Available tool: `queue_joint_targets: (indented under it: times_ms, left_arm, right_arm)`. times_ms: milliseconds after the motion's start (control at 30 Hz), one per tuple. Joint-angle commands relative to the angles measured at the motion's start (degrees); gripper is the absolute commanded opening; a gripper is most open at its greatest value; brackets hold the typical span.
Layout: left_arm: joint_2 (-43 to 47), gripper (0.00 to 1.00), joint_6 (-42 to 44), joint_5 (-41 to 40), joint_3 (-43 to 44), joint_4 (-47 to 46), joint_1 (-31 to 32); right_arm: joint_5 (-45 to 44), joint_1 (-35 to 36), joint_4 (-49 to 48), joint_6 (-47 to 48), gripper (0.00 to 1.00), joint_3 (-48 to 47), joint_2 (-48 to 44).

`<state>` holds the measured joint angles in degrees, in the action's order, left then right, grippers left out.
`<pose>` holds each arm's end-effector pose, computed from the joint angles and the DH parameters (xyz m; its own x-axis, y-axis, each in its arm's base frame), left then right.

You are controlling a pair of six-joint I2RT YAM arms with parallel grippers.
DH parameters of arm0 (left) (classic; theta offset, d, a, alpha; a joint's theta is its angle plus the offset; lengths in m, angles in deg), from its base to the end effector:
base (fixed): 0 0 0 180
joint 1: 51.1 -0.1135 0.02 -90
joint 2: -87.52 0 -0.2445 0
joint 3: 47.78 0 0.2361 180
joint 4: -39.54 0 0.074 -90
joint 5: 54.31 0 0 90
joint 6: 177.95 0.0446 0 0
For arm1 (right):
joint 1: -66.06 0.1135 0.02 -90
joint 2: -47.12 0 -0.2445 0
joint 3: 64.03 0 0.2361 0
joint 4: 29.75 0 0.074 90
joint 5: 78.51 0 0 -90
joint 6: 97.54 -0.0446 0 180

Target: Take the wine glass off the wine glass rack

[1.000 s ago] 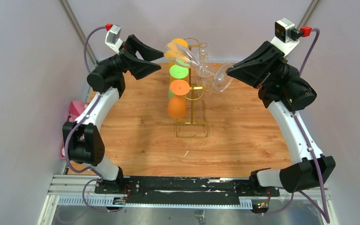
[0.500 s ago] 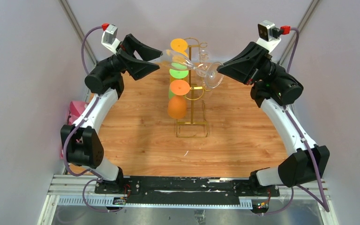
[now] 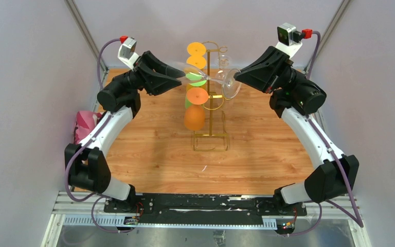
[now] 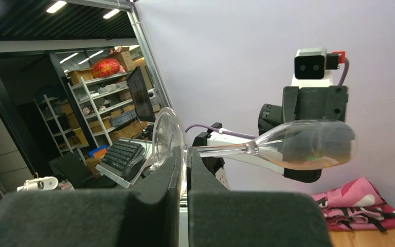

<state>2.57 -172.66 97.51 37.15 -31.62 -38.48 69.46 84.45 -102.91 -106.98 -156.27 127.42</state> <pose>0.2503 -0.0963 0.4469 -0.2945 -0.4159 -0.8604 0.9547 -0.1691 -0.2450 0.1951 0.1047 0.5006 -0.3879 0.4224 -0.8192 -0.8939 -0.3889 0.2228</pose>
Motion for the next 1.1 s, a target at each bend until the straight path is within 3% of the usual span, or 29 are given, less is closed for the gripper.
queue_joint_targets:
  times_ms: [0,100,267,500,567,667,733,867,1067]
  left_arm:
    - [6.68,0.31,1.54,-0.65,-2.15,-3.94,2.4]
    - [9.34,0.14,1.73,-1.58,-4.12,-3.95,2.41]
    - [11.81,0.01,1.03,-3.49,-5.56,-3.76,2.41]
    - [13.82,0.0,5.85,-5.13,-7.1,4.1,2.32]
    - [15.91,0.0,10.89,-6.33,-7.39,10.45,2.32]
    - [20.95,0.0,23.64,-9.74,-6.3,27.59,2.32]
    - [24.5,0.0,32.1,-13.18,-4.22,40.78,2.32]
    - [29.4,0.0,43.29,-21.51,-0.07,58.45,2.25]
    - [32.66,0.0,51.56,-34.19,7.33,76.57,1.62]
  right_arm:
    - [-0.37,1.03,-3.53,2.85,0.0,-0.03,0.49]
    - [-0.46,1.05,-3.51,3.16,0.0,0.66,1.62]
    - [-0.32,1.07,-3.53,2.31,0.0,2.41,4.63]
    - [0.76,2.04,-3.53,2.74,0.01,2.41,5.07]
    - [0.97,2.0,-3.53,2.77,0.23,2.42,4.69]
    - [0.96,1.98,-3.4,3.49,0.56,3.08,3.82]
    - [0.88,1.92,-3.31,4.06,0.68,3.67,3.34]
    - [0.35,1.29,-2.81,4.91,0.79,4.71,2.65]
    - [-2.65,-4.57,-2.24,4.59,0.85,9.06,0.51]
